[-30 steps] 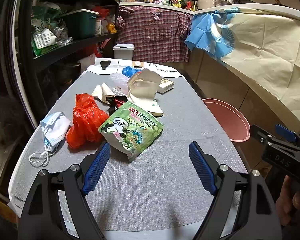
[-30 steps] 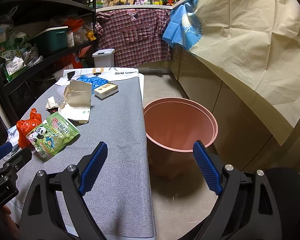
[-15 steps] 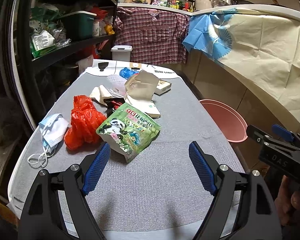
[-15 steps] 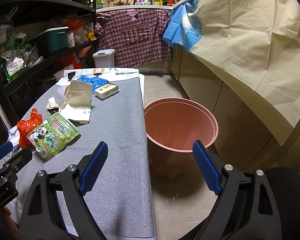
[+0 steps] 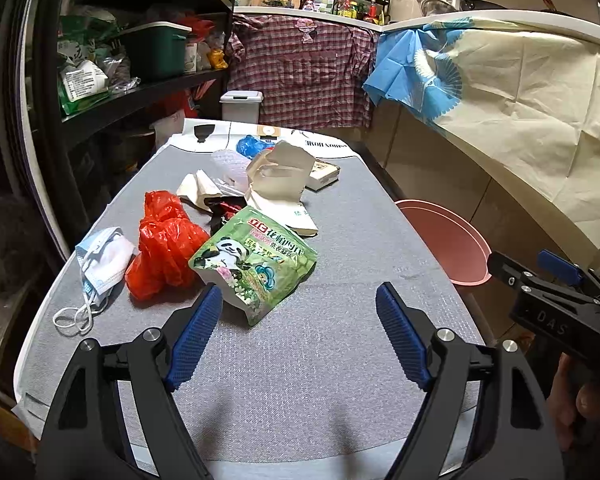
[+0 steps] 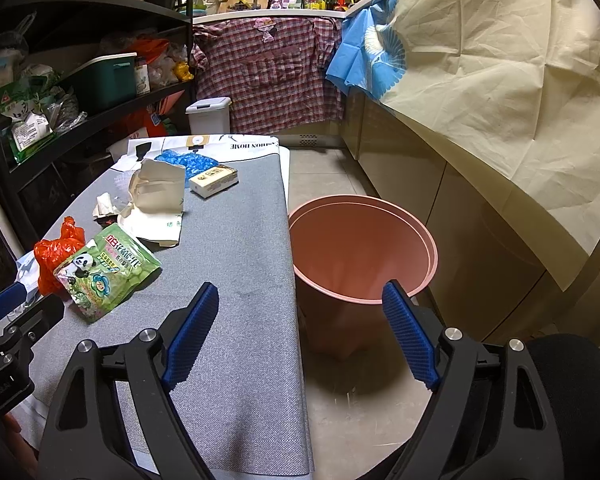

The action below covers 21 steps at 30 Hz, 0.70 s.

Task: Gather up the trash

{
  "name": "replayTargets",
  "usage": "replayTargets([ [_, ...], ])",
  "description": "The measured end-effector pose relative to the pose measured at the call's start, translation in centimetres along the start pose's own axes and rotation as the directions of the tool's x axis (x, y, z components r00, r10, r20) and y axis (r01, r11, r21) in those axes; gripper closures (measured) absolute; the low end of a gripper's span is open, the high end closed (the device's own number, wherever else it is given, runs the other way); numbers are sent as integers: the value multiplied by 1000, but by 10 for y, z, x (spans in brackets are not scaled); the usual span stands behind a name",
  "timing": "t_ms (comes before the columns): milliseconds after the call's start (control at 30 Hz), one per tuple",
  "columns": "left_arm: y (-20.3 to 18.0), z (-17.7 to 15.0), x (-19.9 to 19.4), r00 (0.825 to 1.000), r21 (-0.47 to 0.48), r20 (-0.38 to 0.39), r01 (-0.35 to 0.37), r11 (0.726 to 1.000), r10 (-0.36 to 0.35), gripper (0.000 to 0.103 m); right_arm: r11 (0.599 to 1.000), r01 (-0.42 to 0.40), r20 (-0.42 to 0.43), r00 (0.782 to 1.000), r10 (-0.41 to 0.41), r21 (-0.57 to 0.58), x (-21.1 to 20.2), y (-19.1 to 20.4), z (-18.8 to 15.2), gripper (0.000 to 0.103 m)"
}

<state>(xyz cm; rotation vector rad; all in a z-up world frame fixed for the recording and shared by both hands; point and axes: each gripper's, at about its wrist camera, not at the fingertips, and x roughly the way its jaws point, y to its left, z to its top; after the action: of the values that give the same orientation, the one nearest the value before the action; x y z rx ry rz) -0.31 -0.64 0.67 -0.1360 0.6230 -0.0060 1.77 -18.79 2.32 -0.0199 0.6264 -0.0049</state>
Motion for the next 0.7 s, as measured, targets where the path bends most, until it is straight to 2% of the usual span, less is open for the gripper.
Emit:
replayTargets([
  [100,3,2,-2,1000,-19,23,-3,1000,4,27,1000,-1,-3,1000,1,-1,0,2,0,23],
  [200,8,5,0,1000,-32,-2,-19,999,19,30,1000,-24,-3,1000,24,0,3,6,1,26],
  [333,16,7,1,998,-39,-29,-58,998,57,34,995,-100,12,995,100,-5,4,15,4,33],
  [500,35,10,-1,996,-77,20,-82,994,84,42,974,-223,27,974,224,-36,3,35,7,47],
  [700,59,12,1,990,-114,39,-127,985,132,50,942,-320,14,946,323,-100,7,69,10,53],
])
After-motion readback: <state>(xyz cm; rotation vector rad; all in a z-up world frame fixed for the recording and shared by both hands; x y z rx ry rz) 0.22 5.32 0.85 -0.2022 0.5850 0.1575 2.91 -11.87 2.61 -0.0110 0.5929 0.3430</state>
